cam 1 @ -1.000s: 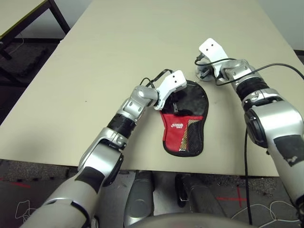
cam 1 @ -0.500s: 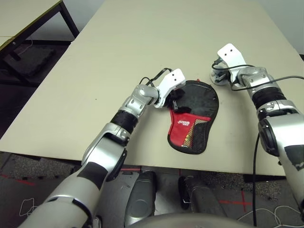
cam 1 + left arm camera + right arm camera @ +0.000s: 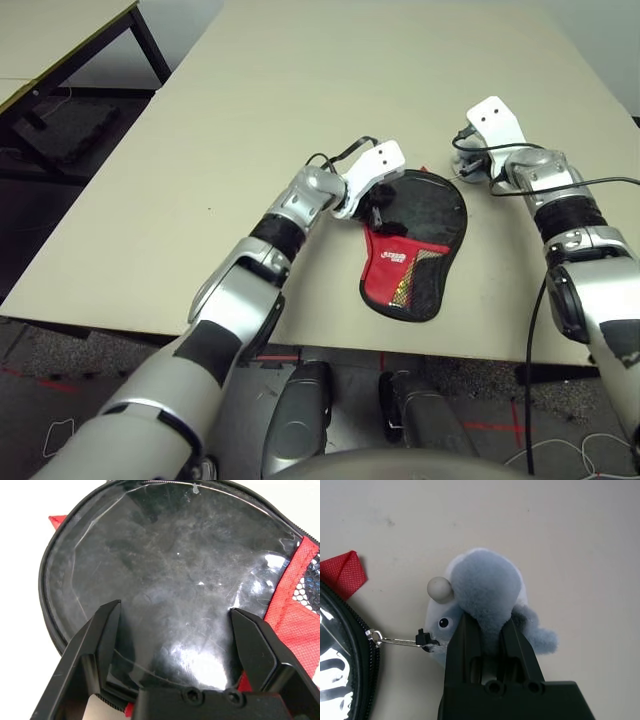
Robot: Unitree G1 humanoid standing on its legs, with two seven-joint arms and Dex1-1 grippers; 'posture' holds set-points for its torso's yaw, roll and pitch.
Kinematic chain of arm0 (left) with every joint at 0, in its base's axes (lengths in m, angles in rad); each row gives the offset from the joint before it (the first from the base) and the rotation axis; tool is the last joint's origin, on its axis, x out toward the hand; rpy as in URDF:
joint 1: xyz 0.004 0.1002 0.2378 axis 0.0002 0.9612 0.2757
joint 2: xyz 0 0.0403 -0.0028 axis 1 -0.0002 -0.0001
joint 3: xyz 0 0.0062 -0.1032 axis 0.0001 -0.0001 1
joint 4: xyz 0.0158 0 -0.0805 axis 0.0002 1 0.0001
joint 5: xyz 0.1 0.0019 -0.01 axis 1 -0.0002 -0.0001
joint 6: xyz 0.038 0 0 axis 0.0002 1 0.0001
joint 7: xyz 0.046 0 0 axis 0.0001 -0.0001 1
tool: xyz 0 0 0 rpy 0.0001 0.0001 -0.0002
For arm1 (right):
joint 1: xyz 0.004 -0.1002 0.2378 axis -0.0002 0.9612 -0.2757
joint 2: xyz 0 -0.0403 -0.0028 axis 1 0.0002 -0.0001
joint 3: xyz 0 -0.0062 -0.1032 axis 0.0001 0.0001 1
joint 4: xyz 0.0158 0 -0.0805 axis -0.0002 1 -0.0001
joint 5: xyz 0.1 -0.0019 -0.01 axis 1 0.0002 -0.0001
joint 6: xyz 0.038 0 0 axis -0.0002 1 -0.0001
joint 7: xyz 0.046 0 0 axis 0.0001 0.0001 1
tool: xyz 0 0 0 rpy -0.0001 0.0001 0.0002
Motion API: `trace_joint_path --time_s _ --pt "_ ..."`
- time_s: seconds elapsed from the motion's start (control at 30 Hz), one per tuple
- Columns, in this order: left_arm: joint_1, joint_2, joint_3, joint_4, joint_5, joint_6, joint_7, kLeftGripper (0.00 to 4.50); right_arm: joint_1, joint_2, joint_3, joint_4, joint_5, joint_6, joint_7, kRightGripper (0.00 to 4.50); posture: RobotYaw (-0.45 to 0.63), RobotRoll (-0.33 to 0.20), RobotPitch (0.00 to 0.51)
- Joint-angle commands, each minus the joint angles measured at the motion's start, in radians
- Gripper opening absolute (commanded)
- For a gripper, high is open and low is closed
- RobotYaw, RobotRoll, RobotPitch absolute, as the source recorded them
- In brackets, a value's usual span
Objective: Store the ping-pong paddle in its case and zip it.
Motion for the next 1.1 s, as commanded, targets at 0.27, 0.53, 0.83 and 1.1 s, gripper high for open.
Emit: trace_joint_path --time_s 0.27,0.53,0.83,1.1 --pt "0.043 -0.059 -0.046 0.172 0.119 -0.007 0.022 4.5 0.059 -0.029 -0.011 -0.066 -0.006 0.078 -0.024 0.17 -0.02 0.0 0.157" --pt "0.076 -0.073 -0.042 0.174 0.142 0.033 0.013 4.5 0.15 -0.101 -0.012 -0.216 -0.027 0.119 -0.032 0.17 -0.02 0.0 0.175" --pt "0.093 -0.069 -0.047 0.161 0.146 0.031 -0.006 4.5 0.377 -0.249 -0.046 -0.687 -0.025 0.274 0.045 0.17 -0.03 0.0 0.193" --pt "0.089 -0.077 -0.044 0.161 0.145 0.026 -0.007 4.5 0.625 -0.413 -0.102 -1.157 0.034 0.535 0.185 0.17 -0.06 0.0 0.203"
